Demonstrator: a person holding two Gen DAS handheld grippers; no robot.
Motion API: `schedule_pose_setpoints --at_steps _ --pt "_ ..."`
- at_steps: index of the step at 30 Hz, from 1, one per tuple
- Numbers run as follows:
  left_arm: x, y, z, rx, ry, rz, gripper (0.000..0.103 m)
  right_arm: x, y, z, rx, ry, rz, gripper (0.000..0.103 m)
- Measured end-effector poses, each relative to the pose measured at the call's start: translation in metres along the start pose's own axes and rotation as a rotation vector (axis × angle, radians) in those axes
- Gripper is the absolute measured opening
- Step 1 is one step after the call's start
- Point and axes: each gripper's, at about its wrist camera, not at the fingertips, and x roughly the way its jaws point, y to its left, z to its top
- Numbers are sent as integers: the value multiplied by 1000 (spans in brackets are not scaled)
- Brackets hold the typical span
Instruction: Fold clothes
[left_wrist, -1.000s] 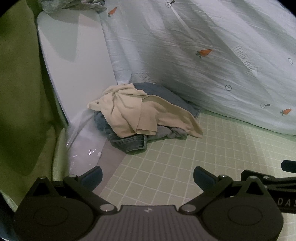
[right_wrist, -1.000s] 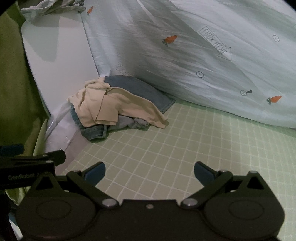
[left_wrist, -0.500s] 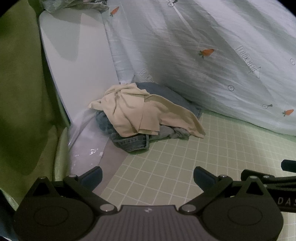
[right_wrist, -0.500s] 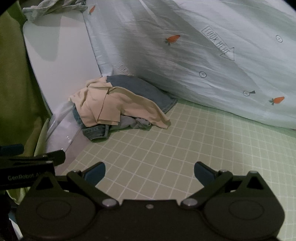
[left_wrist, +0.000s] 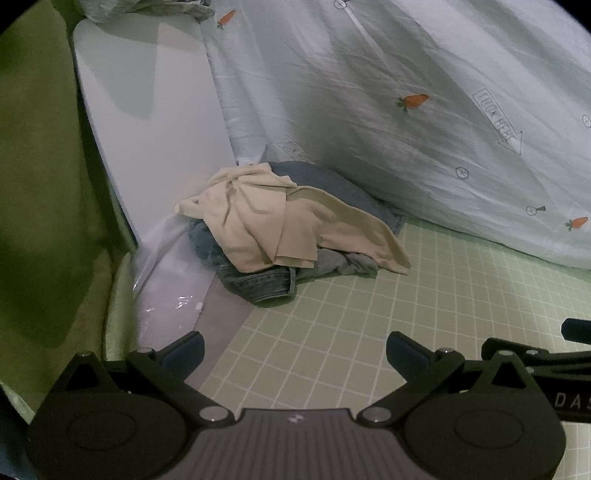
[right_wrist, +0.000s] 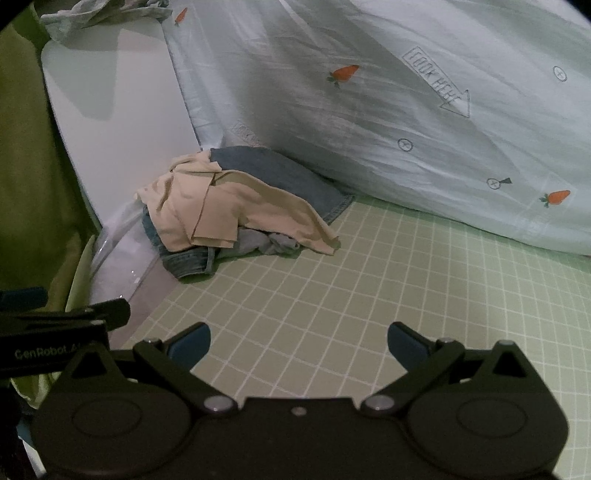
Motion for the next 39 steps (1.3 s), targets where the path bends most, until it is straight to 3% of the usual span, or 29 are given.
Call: schedule_pose_setpoints --at_steps 15,25,30,37,39 --pt "35 -14 26 -4 -4 -8 103 23 -11 19 4 1 -16 103" --pt "78 -17 65 -21 -28 -5 103 69 -10 71 -48 -30 -13 103" --pt "118 -3 100 -45 -38 13 103 110 -3 111 -82 -56 -12 103" --pt "207 37 139 -109 37 62 101 195 14 164 -125 -71 -20 102" --pt "239 48 146 -120 75 63 90 227 17 172 -132 -59 -15 97"
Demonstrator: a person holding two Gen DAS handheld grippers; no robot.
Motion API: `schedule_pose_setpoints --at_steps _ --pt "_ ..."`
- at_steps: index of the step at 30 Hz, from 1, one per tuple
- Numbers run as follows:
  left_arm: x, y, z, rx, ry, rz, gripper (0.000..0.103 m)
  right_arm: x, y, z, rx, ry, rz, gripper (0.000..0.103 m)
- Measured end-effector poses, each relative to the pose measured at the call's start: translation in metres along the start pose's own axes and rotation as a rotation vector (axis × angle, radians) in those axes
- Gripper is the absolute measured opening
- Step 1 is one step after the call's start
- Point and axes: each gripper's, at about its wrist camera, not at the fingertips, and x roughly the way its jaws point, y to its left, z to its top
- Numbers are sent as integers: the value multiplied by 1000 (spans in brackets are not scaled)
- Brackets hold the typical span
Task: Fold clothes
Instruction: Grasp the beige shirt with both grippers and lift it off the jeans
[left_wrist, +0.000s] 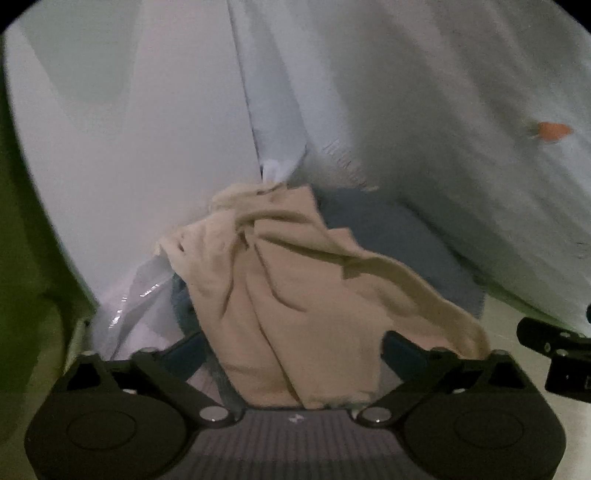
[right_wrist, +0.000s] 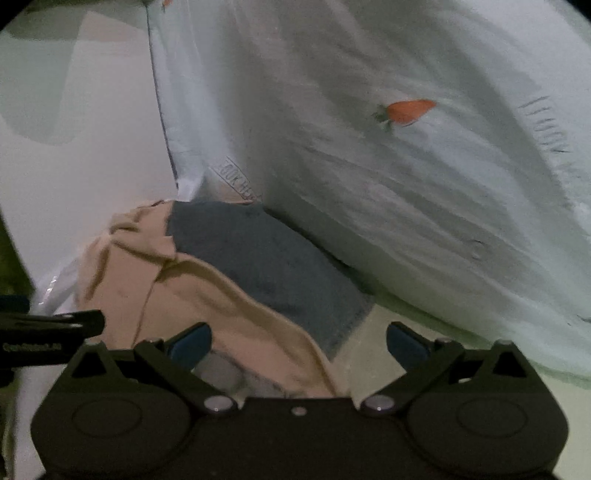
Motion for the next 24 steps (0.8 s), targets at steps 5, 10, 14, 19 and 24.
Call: schedule_pose_setpoints --at_steps 5,10,14,19,24 --pt "31 4 5 -13 55 -26 69 73 12 -1 -49 64 20 86" --pt "39 4 5 -25 73 -39 47 128 21 -12 -88 145 39 65" --pt "44 4 5 -35 88 -49 26 126 15 -16 -54 151 86 4" --pt "51 3 4 -48 106 -62 18 62 -1 -25 -28 26 97 3" --pt "11 2 -8 -53 84 -83 19 -20 -7 -52 -43 -45 47 3"
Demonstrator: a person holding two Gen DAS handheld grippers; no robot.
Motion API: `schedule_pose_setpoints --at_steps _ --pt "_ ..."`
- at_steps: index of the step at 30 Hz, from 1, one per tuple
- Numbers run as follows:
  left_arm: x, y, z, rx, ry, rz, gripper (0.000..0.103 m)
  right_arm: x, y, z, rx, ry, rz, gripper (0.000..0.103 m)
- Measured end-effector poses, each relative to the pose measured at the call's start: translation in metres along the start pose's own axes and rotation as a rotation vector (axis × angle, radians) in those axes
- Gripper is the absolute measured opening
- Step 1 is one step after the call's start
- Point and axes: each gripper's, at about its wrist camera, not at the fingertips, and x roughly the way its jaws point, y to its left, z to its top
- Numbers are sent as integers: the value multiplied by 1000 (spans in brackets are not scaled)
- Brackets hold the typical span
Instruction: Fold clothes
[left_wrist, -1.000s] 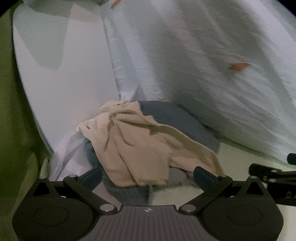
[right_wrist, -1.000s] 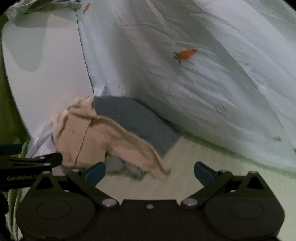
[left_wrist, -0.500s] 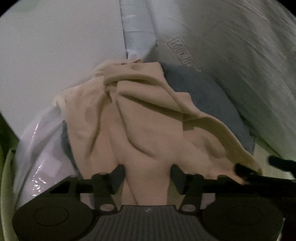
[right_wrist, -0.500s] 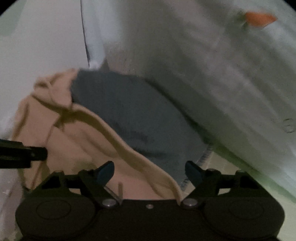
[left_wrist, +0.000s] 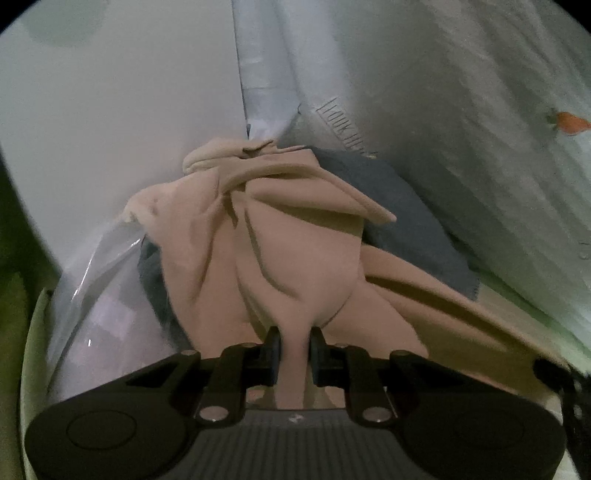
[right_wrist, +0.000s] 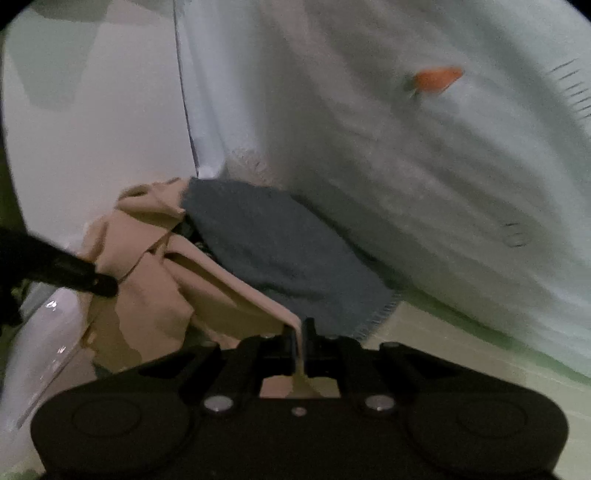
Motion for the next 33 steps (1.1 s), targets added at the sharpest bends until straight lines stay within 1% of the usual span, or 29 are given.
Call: schedule_pose_setpoints --at_steps 2,4,7,8,10,14,16,18,20,22,25,26,27,30,32,33 --pt "-21 -5 -13 4 -7 -19 19 -32 -2 -12 -10 -26 -36 3" --pt "-36 -11 -27 12 -10 -35 19 -60 -12 -25 -13 -36 -85 3" --pt "-58 -25 -55 17 -1 -68 20 -98 -47 -49 21 -23 -131 3" --pt "-64 -30 -64 18 3 -77 22 -109 -58 -58 34 -15 -143 3" --pt "-76 -41 -83 25 12 -87 23 -128 -74 -78 44 5 -164 2" --pt "-102 -57 -114 28 14 -111 23 -159 -102 -98 50 5 -244 2" --pt "-114 -65 -124 32 8 -129 23 -177 -125 -105 72 -1 -299 2" --pt "-123 -73 -133 36 6 -137 23 -193 -151 -116 100 -2 -374 3" --pt "-129 -83 -142 40 8 -137 23 -207 -182 -130 148 5 -445 3" --pt "-133 -93 -150 45 16 -143 25 -221 -216 -149 224 37 -527 3" --pt "-137 -106 -160 69 13 -141 40 -239 -263 -181 339 122 -647 3" --pt "-137 -110 -164 75 18 -145 50 -244 -278 -192 375 157 -684 3" --pt "-137 -114 -168 82 22 -148 55 -246 -282 -199 393 176 -694 4" --pt "-130 -118 -174 100 59 -154 56 -244 -276 -207 410 195 -666 8" --pt "-125 -121 -178 111 83 -157 57 -243 -272 -212 421 208 -648 16" --pt "-123 -122 -180 117 95 -159 63 -242 -270 -215 426 214 -639 21"
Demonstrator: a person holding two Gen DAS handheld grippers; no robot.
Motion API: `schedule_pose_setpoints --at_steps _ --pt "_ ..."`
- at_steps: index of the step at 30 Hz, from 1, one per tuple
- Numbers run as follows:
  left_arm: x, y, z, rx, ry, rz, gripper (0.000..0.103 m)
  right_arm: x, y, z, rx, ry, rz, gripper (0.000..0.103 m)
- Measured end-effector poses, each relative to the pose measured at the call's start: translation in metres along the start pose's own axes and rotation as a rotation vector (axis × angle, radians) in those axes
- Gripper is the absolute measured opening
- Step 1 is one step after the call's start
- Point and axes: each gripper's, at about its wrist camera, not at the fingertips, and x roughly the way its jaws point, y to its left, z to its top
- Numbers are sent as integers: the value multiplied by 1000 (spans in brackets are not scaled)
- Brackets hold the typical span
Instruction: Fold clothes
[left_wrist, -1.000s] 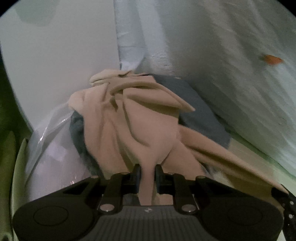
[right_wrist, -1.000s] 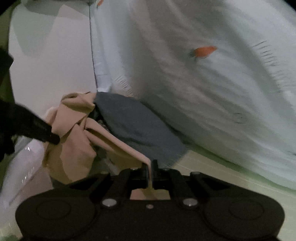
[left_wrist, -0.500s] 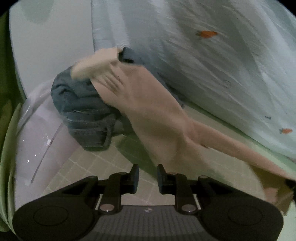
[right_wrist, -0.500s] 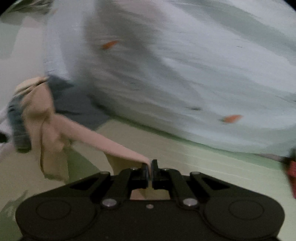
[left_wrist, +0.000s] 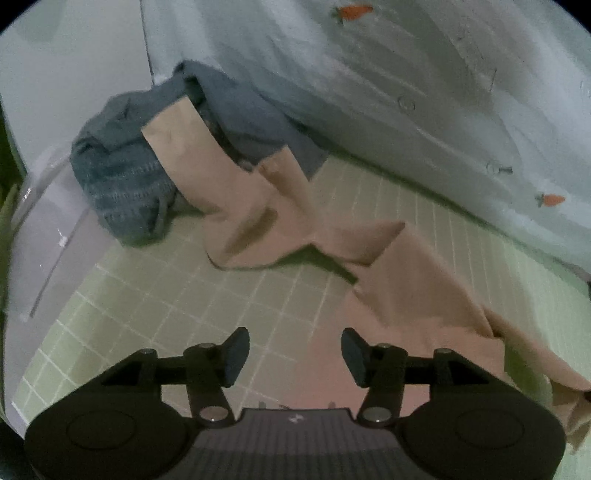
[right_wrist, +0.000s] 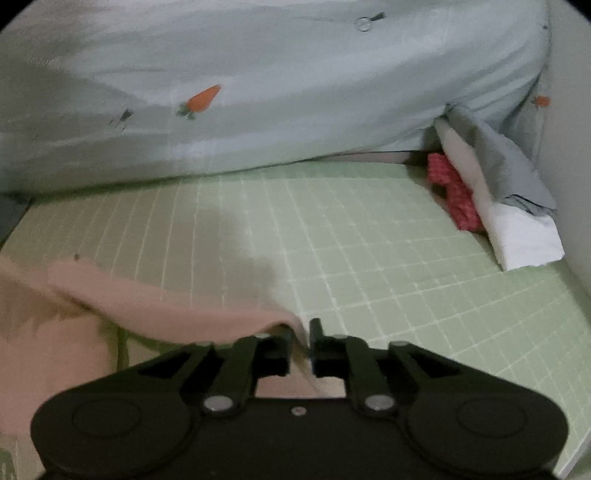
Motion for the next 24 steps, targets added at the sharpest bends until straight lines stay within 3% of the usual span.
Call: schedule_pose_setpoints --at_steps 2,8,16,20,24 --pt "5 -3 -3 10 25 -4 75 0 2 -7 4 18 16 45" --pt "23 -10 -11 40 94 -18 81 -12 40 -14 -111 -13 33 77" --pt "57 -20 2 53 130 -53 81 2 52 3 -159 -50 32 82" --pt "77 -35 24 63 112 -84 81 23 61 24 -155 -64 86 86" --pt "105 -53 44 94 138 -95 81 66 74 47 -154 -3 183 86"
